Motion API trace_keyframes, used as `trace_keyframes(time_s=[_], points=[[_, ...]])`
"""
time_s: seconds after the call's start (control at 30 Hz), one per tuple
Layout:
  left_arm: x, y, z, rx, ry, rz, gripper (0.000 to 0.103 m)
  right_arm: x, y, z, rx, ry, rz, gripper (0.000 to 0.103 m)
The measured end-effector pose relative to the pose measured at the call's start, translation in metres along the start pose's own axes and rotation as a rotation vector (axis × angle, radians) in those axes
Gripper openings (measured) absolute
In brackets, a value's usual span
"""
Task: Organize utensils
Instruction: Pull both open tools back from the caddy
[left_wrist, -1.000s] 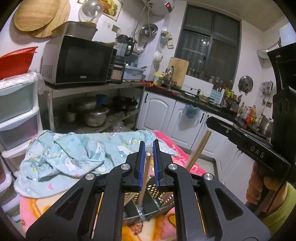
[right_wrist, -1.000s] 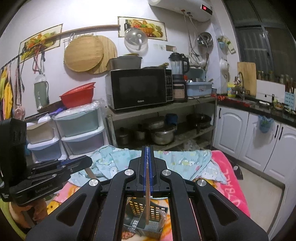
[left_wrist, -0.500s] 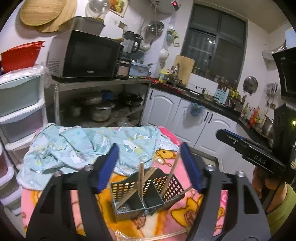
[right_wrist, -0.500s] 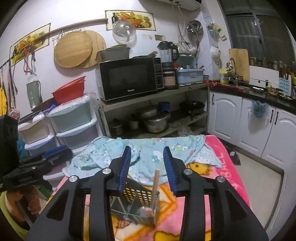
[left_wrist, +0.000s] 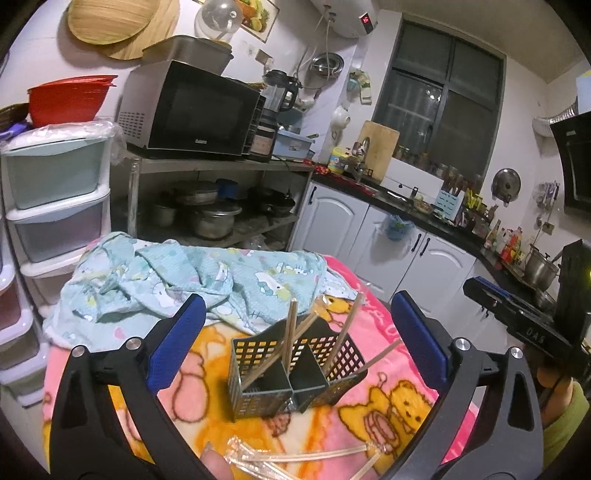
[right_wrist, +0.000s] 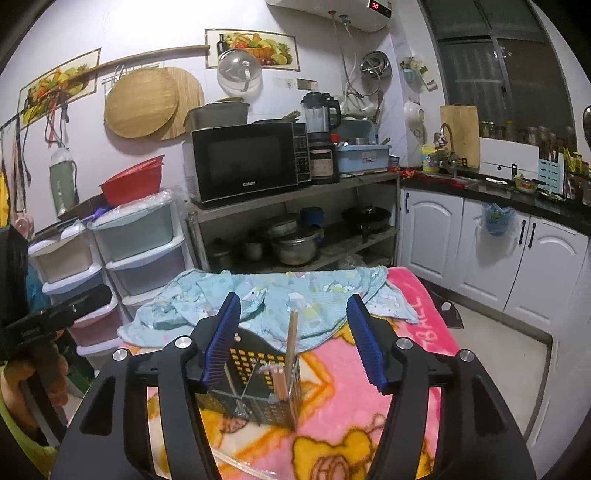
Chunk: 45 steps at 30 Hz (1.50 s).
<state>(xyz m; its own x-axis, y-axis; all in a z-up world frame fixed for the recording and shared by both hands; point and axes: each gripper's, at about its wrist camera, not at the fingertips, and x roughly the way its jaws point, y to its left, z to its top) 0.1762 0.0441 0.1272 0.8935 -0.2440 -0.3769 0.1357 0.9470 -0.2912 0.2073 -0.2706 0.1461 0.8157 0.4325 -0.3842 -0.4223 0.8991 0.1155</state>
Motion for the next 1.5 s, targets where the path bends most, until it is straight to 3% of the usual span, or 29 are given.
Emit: trace_keyframes(time_s=[0.7, 1.5], points=[[-0.019, 0.004, -0.040, -0.003, 0.040, 0.016, 0.092, -0.019, 0.037, -0.034, -0.070, 0.017, 0.043, 0.069], [-0.023, 0.014, -0.076, -0.027, 0.096, 0.049, 0.092, -0.013, 0.039, -0.078, -0.061, 0.105, 0.049, 0.071]])
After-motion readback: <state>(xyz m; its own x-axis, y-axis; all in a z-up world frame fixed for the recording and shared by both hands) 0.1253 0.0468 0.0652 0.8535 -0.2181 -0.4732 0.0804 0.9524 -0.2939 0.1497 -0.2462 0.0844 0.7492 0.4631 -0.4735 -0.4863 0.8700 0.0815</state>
